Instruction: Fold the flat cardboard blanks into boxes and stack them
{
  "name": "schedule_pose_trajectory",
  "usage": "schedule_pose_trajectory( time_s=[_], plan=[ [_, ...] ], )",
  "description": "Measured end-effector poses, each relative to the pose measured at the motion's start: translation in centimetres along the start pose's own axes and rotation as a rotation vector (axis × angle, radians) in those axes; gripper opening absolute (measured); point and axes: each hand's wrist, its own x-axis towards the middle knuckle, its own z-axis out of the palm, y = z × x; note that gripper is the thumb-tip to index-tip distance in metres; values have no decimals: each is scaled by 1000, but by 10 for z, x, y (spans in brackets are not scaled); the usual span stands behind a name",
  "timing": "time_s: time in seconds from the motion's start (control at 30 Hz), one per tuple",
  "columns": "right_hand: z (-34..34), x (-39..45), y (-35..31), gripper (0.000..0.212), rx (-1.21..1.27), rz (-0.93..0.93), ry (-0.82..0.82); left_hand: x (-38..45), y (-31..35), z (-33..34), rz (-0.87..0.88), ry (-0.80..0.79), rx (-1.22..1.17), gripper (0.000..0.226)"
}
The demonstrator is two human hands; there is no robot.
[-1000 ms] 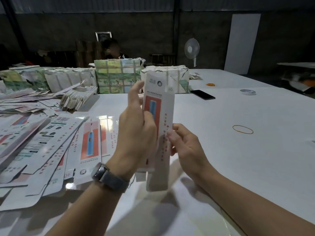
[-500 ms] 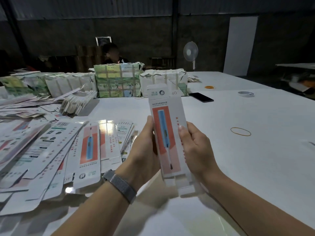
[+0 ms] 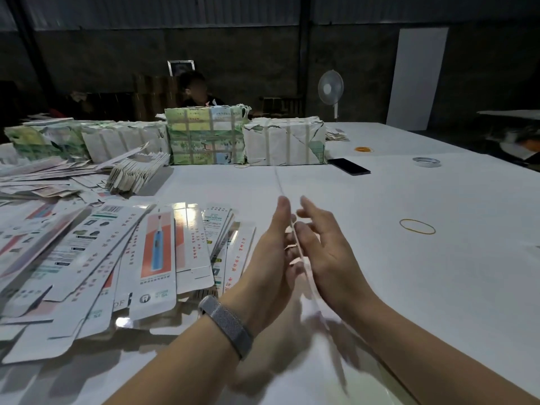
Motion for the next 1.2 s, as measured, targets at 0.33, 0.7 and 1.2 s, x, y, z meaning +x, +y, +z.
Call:
schedule_pose_trajectory(
  time_s=[0.33,0.7,1.2],
  plan=[
    [-14,4,-1,38,343,89,-119,0,3,-13,49,81,116,34],
    [-13,5,4,46,427,79,-168,-2,1,-7,35,99,96,26],
    [-17,9,2,46,274,69,-206,-3,3,-7,-132,6,-271,52]
  ],
)
